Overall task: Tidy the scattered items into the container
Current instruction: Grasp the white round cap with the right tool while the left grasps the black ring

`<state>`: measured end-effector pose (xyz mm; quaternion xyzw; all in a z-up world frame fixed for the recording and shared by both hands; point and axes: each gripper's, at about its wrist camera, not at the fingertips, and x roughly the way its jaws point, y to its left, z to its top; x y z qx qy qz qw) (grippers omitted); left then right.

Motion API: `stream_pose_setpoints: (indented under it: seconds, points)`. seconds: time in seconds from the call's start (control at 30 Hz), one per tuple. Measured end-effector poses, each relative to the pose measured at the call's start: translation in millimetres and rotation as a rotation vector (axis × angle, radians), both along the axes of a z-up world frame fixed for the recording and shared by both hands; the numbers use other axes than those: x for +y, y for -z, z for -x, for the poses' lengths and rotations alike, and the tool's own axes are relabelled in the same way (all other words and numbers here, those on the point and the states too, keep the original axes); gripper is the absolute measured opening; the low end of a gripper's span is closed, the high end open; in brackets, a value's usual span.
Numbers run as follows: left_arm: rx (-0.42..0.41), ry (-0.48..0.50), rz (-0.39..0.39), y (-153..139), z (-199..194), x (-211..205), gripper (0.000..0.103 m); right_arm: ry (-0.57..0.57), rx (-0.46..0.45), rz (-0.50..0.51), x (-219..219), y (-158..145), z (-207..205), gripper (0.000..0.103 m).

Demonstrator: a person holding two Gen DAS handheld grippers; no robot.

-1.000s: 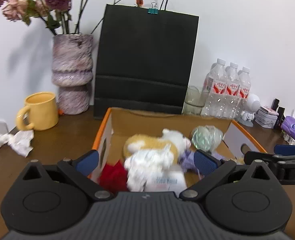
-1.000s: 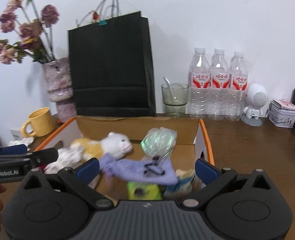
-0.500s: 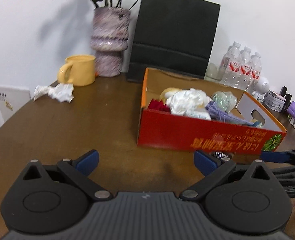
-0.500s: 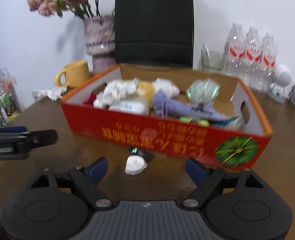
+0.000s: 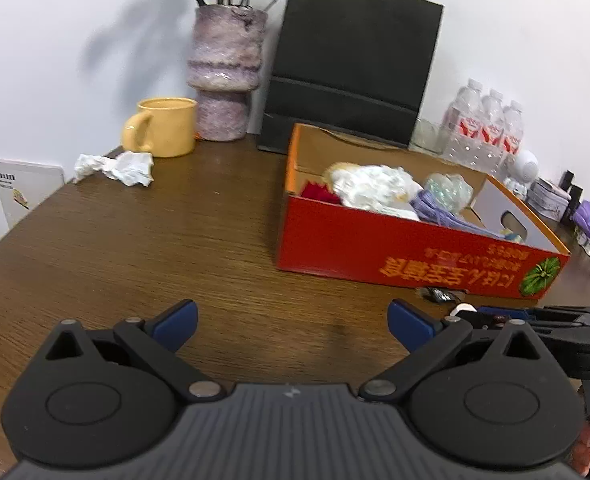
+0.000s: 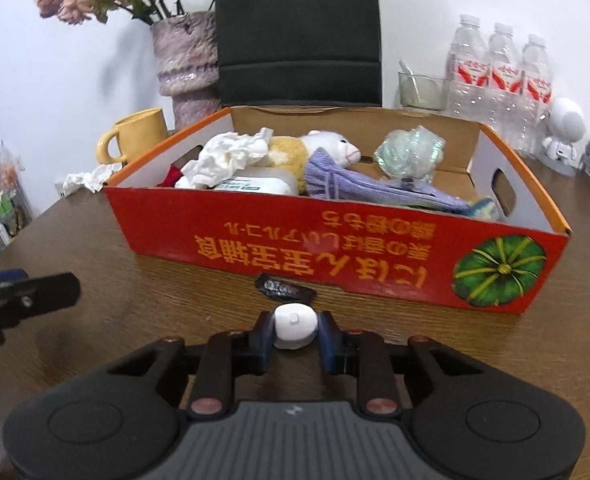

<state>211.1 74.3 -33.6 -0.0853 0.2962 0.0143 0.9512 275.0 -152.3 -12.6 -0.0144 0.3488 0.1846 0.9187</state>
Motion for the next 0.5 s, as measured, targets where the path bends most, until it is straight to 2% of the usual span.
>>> stream_pose_setpoints:
  seconds: [0.2, 0.4, 0.5]
  points:
    - [0.017, 0.036, -0.017, 6, -15, -34, 0.103, 0.03, -0.018, -0.031, -26, -6, 0, 0.023]
    - [0.032, 0.076, -0.073, 16, -42, -81, 0.102, 0.061, -0.031, -0.044, -63, -9, -3, 0.023]
    - [0.049, 0.09, -0.067, 21, -56, -99, 0.102, 0.072, -0.033, -0.057, -79, -11, -6, 0.023]
